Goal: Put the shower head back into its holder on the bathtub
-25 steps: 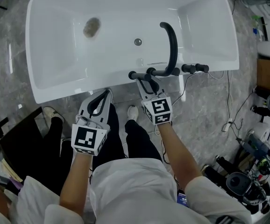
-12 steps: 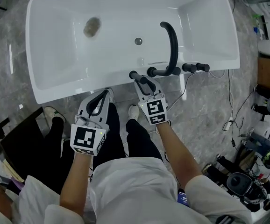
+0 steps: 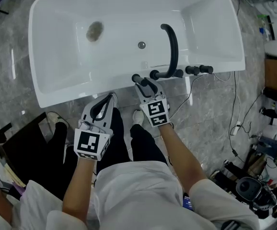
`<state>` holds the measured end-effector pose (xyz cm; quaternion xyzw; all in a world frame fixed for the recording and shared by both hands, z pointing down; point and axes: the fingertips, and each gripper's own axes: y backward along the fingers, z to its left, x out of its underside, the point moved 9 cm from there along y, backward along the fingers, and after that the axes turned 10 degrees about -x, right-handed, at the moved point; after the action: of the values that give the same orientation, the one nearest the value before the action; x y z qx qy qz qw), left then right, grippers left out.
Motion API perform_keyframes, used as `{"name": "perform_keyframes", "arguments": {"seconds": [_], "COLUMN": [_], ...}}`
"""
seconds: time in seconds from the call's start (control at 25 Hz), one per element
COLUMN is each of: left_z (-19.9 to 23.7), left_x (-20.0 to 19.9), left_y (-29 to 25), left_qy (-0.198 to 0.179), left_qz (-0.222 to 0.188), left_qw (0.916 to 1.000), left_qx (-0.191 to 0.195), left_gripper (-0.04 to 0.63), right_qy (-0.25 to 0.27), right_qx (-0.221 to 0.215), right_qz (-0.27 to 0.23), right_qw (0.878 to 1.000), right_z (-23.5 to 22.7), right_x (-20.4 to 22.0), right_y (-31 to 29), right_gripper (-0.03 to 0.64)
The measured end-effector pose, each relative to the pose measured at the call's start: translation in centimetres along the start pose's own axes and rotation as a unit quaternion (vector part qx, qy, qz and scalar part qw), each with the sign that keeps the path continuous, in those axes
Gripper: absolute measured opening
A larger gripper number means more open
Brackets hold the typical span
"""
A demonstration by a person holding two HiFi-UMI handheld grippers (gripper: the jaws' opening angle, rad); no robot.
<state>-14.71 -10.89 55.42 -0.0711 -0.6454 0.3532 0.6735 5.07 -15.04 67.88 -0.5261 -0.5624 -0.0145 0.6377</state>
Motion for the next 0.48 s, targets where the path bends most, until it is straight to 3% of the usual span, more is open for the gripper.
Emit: {"name": "perform_keyframes", "arguments": {"seconds": [0.24,0.48], "left_z": [-0.5,-1.7], "left_x": [-0.4,-1.5], "left_y": [0.7,2.1], "left_qy": [-0.004,-0.007], "left_qz": [-0.007,-0.018], "left_qw": [0.9999,0.9996], "left_qx": [-0.010,-0.021], "left_gripper": [0.011,0.011], "right_qy": [-0.005,-0.001], "right_qx": [-0.004,0.001], "right_qz": [-0.001,-0.018], "right_qw": [1.000,1.000], "right_z": [-0.1,0.2], "right_x": [0.2,-0.8], "right_y": [0.4,3.3], "right_gripper": [0.195,0.176]}}
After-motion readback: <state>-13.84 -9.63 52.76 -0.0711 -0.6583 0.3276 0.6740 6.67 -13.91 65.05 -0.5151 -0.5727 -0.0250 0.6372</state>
